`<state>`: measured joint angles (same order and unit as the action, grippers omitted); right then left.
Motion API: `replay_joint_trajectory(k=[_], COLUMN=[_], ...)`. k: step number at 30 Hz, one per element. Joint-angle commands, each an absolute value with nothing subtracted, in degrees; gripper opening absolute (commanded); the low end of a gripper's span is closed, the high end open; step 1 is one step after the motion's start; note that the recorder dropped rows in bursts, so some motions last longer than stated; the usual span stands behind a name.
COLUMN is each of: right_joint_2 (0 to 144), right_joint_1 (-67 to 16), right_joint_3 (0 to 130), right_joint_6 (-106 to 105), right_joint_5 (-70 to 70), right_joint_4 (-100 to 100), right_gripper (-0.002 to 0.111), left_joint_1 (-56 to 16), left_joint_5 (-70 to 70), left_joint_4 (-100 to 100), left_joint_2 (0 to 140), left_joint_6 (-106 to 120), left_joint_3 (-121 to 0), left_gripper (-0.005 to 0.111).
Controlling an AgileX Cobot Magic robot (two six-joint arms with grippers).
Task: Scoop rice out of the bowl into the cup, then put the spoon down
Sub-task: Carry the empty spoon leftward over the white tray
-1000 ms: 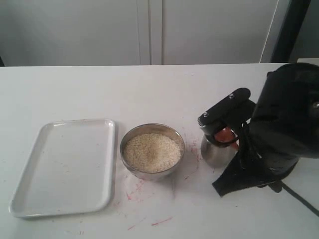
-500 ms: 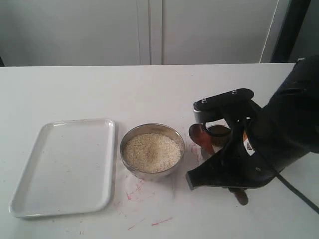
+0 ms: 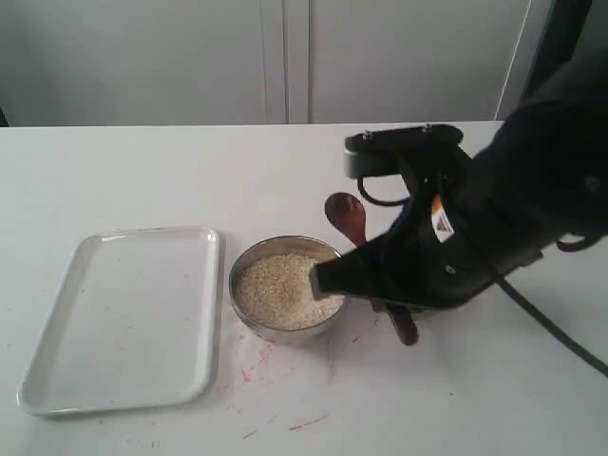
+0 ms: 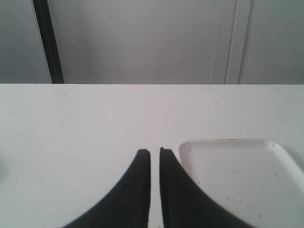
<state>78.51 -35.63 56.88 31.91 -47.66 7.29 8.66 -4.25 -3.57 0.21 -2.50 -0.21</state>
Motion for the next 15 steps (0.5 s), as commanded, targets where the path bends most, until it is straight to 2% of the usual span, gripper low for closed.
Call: replay_joint_trajectory(k=[1,15], right_joint_2=[82.0,102.8], right_joint_1=[-37.7,-47.2], right_joint_3=[64.2,82.6], right_joint_6=[32.2,41.9], right_joint_5=[-47.4,-43.5], right_joint_4=[6.4,9.9], right_gripper=[0.000,0.000], left_joint_1=[8.5,8.5], left_joint_5=[-4.5,-4.5], left_joint_4=[-3.8,-3.8], left_joint_2=[0.0,0.0], left_joint_6=[-2.8,-2.8], left_joint_3=[0.0,0.0], left_gripper=[0.014,0.014])
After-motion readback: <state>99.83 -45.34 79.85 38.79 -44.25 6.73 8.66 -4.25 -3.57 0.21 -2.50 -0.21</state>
